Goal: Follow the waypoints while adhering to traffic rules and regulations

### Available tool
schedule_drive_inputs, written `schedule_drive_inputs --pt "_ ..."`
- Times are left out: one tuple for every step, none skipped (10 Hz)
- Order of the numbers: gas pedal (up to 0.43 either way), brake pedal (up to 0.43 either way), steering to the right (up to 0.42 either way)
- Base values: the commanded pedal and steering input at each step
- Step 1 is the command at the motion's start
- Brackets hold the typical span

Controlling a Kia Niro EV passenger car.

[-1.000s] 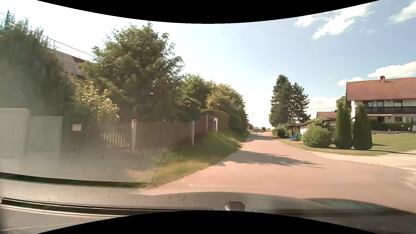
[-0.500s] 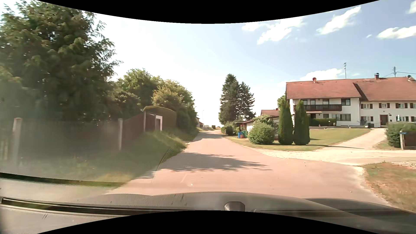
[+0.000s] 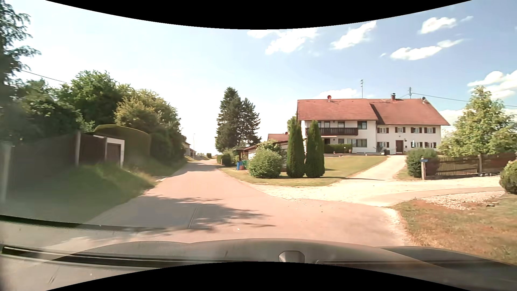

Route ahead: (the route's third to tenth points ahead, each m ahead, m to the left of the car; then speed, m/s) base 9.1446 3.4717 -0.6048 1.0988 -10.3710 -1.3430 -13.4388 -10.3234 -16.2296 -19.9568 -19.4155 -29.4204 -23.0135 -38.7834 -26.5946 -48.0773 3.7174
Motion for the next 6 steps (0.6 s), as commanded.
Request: schedule_drive_inputs --pt "0.000 0.006 0.519" --pt "0.000 0.006 0.513" --pt "0.000 0.006 0.505" --pt "0.000 0.006 0.489" --pt "0.000 0.024 0.457" --pt "0.000 0.049 0.416"
